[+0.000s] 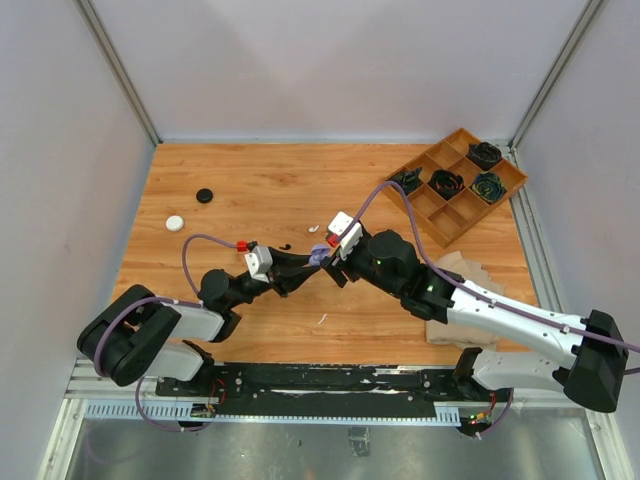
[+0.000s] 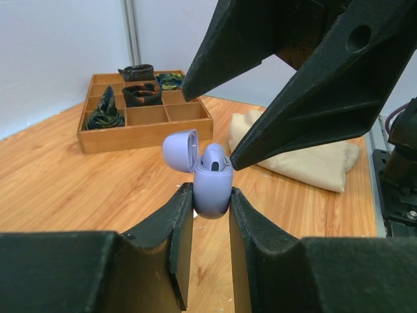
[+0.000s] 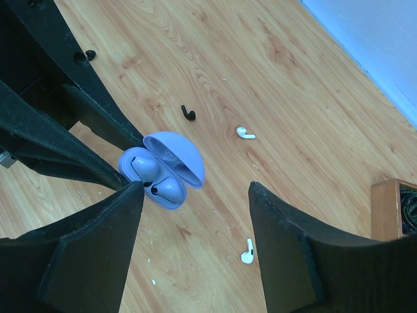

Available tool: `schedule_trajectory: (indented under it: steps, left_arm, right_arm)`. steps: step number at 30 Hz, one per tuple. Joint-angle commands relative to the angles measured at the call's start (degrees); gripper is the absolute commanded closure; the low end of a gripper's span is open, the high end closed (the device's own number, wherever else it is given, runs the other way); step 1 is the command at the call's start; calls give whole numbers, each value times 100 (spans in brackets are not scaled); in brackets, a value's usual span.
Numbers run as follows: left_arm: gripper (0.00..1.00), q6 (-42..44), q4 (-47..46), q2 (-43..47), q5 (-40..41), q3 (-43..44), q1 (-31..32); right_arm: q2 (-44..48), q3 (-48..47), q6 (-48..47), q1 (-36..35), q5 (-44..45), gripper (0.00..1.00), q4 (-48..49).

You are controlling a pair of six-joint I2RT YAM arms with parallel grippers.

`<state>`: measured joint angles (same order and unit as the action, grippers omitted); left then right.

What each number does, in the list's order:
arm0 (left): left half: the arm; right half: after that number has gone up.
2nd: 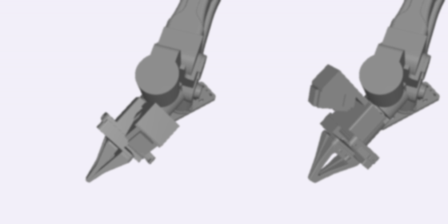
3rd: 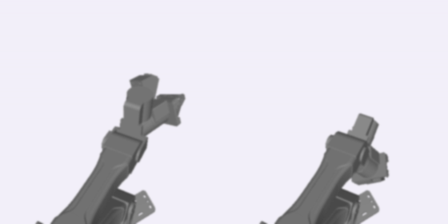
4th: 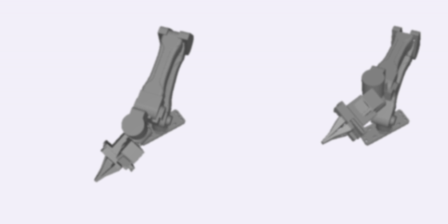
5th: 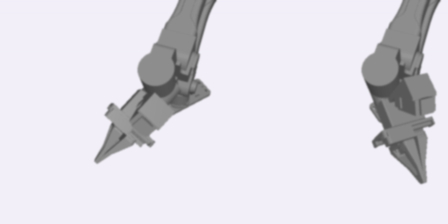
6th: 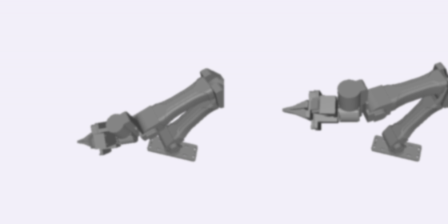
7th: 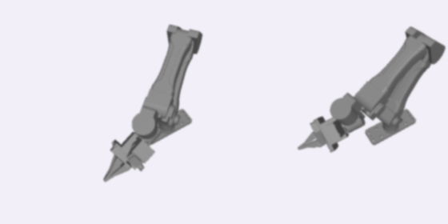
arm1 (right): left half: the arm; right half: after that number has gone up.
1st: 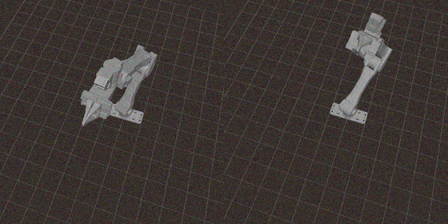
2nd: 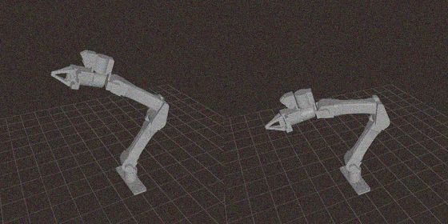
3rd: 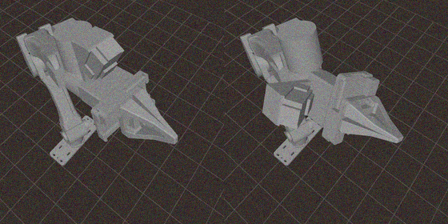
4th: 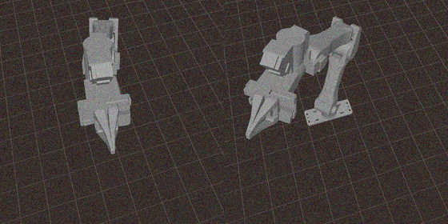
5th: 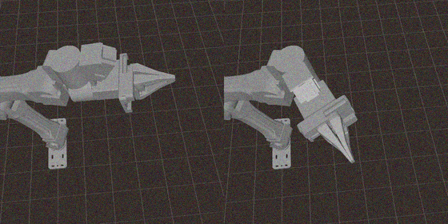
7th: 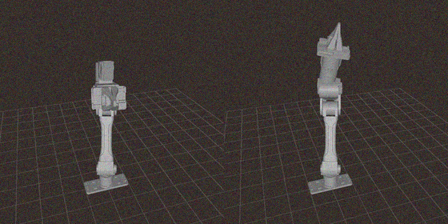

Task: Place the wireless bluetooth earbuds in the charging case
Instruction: Place the earbud in the charging case, then close the charging case.

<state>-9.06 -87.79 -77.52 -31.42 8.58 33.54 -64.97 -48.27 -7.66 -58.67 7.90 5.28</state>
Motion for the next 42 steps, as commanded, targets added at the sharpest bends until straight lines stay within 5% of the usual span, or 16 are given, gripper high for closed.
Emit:
schedule_trajectory:
  steps: [1, 7, 25, 42]
  left_arm:
    - [100, 19, -1425, -91, -285, 104, -16]
    - [100, 58, -1424, -110, -311, 85, -16]
    - [100, 217, -1423, -201, -892, 120, -23]
    - [100, -18, -1425, -206, -1254, 231, -22]
  right_arm:
    - [-51, -251, 89, 67, -43, 33, 34]
    - [42, -360, -73, 123, -123, 29, -364]
    - [236, -669, -1279, 971, -2704, 0, -1829]
    - [-378, -873, -1626, 976, -3606, 0, -1797]
